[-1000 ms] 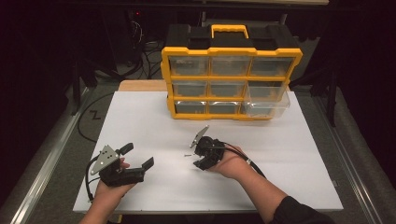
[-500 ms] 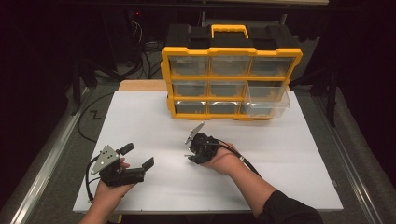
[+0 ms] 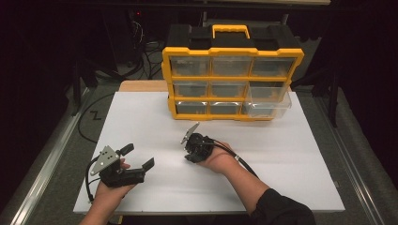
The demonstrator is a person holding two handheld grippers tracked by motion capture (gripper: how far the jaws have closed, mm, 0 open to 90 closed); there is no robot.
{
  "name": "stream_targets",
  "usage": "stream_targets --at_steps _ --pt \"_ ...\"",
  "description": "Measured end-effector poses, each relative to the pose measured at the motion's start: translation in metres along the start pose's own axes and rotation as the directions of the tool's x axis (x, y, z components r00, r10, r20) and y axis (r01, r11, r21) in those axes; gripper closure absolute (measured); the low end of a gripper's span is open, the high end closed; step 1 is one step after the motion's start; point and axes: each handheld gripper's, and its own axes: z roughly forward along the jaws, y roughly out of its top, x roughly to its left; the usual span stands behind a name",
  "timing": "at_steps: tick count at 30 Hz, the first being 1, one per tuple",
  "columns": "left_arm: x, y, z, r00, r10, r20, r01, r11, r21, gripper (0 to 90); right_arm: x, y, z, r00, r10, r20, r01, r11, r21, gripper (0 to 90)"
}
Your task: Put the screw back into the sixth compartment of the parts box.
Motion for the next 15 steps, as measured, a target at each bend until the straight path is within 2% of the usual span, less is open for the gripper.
stream_targets --at_steps 15 --pt "-0.0006 -0.0002 0.0003 1.0 0.001 0.001 -0.001 1.0 0.004 4.5 -0.0031 -0.0018 0.0018 0.9995 0.012 -0.031 -0.012 0.9999 -0.011 81.9"
